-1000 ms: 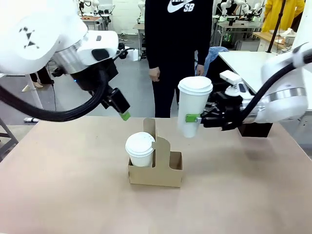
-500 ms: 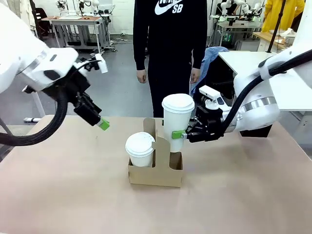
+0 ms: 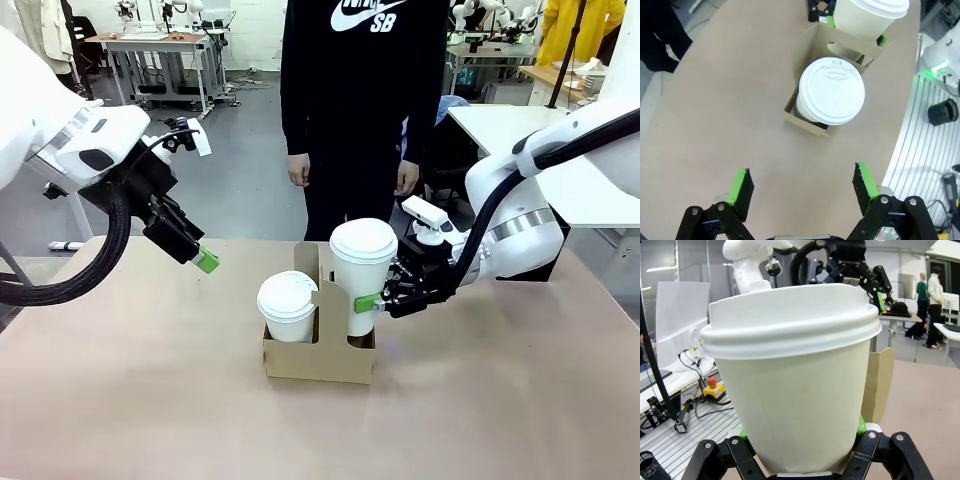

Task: Pour a drink into a cup and package it in a carrier.
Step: Insert the held 600 ml Paper Cup into the Cup Carrier.

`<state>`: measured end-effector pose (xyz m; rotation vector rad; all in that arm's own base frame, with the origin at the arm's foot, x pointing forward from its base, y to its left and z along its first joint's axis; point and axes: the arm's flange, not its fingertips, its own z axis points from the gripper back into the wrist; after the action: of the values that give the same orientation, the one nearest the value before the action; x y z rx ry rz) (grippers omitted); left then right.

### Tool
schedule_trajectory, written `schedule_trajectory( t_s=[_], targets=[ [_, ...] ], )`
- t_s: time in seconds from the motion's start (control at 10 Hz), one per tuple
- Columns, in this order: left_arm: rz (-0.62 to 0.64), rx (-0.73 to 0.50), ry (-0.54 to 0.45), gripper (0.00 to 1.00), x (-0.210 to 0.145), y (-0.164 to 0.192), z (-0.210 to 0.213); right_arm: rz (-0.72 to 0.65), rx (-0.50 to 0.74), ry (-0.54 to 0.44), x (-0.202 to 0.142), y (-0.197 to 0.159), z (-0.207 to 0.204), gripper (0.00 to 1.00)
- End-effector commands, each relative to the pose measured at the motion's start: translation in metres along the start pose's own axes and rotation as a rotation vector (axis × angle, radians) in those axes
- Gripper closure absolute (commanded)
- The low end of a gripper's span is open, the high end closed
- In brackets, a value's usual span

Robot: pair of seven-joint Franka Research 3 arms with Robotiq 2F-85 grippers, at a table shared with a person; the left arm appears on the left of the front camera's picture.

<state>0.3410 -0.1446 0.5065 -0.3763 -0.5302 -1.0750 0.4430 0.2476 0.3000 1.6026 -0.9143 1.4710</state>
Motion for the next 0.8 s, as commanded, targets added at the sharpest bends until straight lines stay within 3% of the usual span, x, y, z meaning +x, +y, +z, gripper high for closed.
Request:
schedule_trajectory(
  t_s=[0.0, 0.7],
  targets=[
    [-0.011, 0.0, -0.013, 0.0, -0.001, 0.002, 0.001, 0.045, 0.031, -0.009, -0.008, -0.001, -0.006, 0.2],
    [-0.011, 0.0, -0.013, 0.0, -0.001, 0.002, 0.001, 0.025, 0.097, 0.032, -0.049, -0.018, -0.007, 0.2]
  ],
)
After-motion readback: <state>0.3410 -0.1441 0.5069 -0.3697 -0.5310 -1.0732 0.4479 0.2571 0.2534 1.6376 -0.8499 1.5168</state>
